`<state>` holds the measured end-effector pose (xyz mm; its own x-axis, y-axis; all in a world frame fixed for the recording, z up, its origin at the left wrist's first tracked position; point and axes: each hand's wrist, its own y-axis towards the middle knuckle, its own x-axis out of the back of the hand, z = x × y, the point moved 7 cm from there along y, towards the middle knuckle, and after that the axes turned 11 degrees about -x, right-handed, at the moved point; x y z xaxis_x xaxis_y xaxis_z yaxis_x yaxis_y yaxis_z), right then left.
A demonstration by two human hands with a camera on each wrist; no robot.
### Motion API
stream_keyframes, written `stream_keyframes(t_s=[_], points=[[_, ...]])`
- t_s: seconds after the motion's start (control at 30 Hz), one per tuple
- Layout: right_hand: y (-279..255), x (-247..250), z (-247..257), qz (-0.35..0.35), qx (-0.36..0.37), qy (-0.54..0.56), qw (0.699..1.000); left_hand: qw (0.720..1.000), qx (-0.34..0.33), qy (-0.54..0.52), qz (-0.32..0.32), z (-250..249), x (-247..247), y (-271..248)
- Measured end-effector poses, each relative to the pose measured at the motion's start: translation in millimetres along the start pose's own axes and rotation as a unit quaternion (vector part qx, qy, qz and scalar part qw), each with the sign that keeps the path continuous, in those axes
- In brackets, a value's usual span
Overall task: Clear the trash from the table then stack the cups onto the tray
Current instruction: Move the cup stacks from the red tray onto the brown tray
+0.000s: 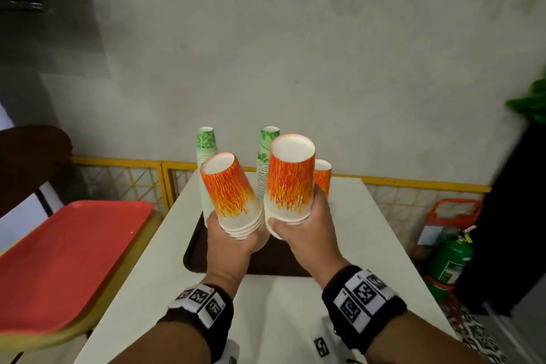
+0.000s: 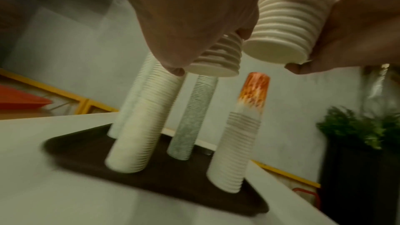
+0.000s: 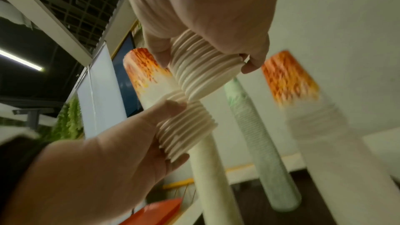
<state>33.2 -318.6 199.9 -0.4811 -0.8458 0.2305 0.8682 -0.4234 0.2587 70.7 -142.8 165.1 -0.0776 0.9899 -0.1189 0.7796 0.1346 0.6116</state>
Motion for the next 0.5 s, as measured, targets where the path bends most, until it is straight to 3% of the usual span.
stream_keyframes(t_s=[0.2,0.37,0.5], points=[[88.2,45.7,34.1,-0.121,0.016,-0.003,0.993,0.999,-0.026,-0.018,-0.008,-34.6,-67.5,32.6],[132.0,48.0,7.2,-0.149,-0.015,-0.038,0.988,0.999,-0.034,-0.008,-0.028,-28.9,-78.8,67.1],[150.1,35.9,-31.3,-0.129,-0.059,-0.065,0.988,0.998,-0.060,0.018,-0.029,-27.5,-74.4,93.5]])
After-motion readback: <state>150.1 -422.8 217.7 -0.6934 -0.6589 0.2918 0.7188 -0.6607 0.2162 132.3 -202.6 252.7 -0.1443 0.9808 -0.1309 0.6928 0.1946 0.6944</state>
